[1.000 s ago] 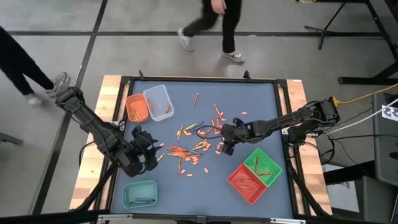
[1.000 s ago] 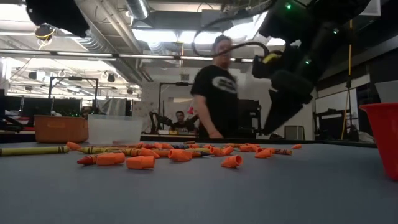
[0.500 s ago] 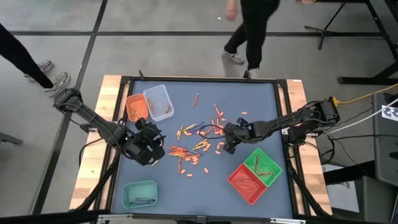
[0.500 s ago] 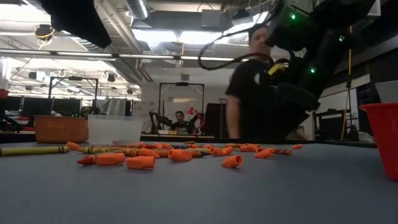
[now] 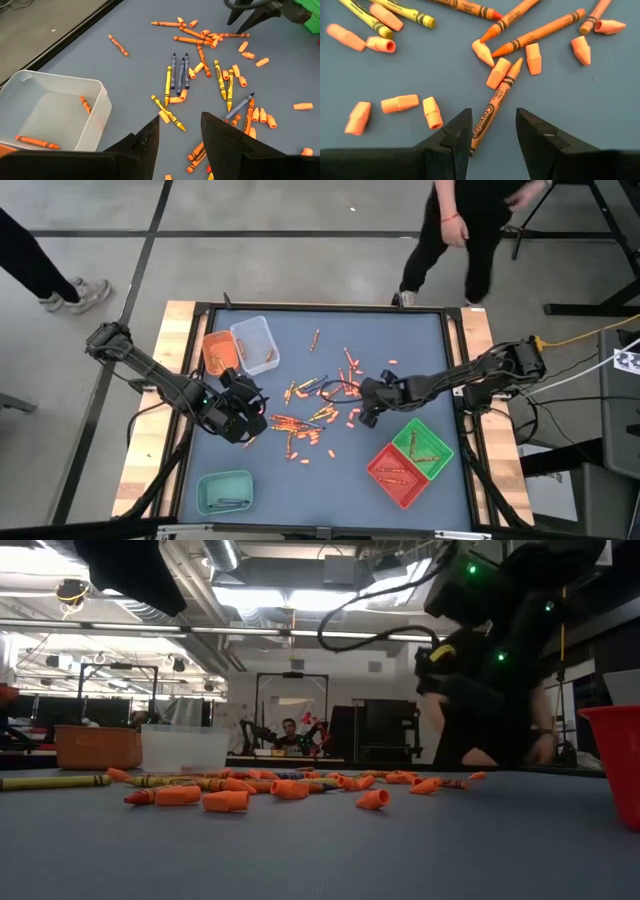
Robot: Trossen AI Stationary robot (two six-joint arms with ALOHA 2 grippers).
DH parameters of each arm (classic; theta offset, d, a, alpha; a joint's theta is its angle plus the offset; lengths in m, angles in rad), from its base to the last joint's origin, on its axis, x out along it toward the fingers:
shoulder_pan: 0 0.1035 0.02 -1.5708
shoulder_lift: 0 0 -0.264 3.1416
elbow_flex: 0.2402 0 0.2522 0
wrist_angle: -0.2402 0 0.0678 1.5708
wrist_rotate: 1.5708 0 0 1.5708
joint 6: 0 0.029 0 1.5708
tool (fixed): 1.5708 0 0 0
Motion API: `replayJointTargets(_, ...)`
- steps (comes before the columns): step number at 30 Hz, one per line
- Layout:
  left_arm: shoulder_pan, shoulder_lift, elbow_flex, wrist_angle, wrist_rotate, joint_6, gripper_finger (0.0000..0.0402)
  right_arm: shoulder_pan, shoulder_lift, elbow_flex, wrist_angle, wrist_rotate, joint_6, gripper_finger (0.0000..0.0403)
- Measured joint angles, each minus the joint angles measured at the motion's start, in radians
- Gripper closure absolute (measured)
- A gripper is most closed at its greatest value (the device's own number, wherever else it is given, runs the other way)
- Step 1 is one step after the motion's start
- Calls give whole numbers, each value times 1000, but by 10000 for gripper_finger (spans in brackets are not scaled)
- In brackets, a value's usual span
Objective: Sort crayons
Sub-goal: Put the light orange crayon into the green bin
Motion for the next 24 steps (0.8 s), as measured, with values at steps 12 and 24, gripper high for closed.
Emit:
replayJointTargets(12, 0, 0, 0, 2, 0, 0, 272, 1, 92, 3, 15, -4, 3, 254)
replayJointTargets(24, 0, 0, 0, 3, 0, -1, 272, 1, 94, 2, 14, -13, -1, 359)
